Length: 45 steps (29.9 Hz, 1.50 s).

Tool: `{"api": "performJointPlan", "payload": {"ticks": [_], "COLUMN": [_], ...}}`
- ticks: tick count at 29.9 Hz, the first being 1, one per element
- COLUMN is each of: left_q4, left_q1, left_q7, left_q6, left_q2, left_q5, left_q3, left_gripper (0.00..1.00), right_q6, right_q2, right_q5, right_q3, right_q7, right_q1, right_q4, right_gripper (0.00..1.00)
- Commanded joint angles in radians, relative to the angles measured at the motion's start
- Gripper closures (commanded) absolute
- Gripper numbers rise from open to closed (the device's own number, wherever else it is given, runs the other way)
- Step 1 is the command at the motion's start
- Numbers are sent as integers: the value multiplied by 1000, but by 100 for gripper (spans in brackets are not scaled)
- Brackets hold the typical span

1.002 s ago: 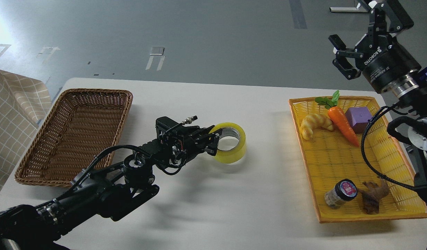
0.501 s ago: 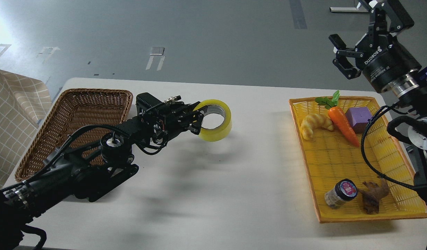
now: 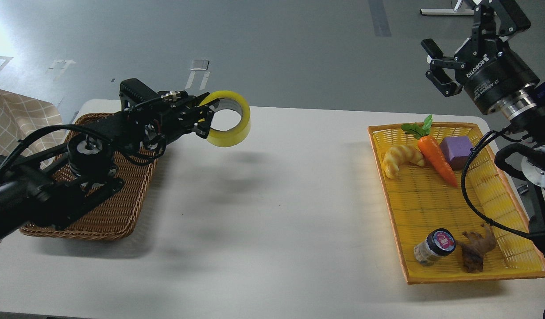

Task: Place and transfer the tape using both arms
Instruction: 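Carry the tape roll with the left gripper over the wicker basket, then lower the tape into the basket and open the left gripper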

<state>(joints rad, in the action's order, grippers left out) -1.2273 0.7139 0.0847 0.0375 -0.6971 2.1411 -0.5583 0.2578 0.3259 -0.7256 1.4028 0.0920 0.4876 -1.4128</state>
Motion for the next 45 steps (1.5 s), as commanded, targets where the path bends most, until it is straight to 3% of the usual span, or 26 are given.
{"api": "performJointPlan", "payload": {"ticks": [1, 7, 14, 21, 27, 34, 45], "left_q4": [0, 9, 87, 282, 373, 419, 471], "left_q1": [-14, -28, -113, -171, -206, -246, -280], "left_q7": [32, 83, 133, 263, 320, 356, 357], "left_q6": [-7, -21, -103, -215, -240, -278, -320], "left_q2": [-96, -185, -226, -222, -225, -222, -188], "left_q5": [-36, -119, -164, -219, -250, -280, -285], "left_q3": [-2, 3, 3, 5, 3, 3, 5], "left_gripper": [89, 89, 89, 88, 88, 86, 82], "right_q6": [0, 0, 0, 0, 0, 0, -5], "right_q2": [-1, -1, -1, -4, -5, -8, -7], "right_q5": [0, 2, 2, 2, 0, 0, 0], "right_q3": [-1, -2, -8, -11, -15, -16, -15], "right_q7": [0, 2, 2, 2, 2, 2, 2], "right_q1": [-6, -12, -15, -15, -17, -23, -34], "right_q4": [0, -2, -2, -2, -2, -3, -5], "right_gripper": [0, 0, 0, 0, 0, 0, 0]}}
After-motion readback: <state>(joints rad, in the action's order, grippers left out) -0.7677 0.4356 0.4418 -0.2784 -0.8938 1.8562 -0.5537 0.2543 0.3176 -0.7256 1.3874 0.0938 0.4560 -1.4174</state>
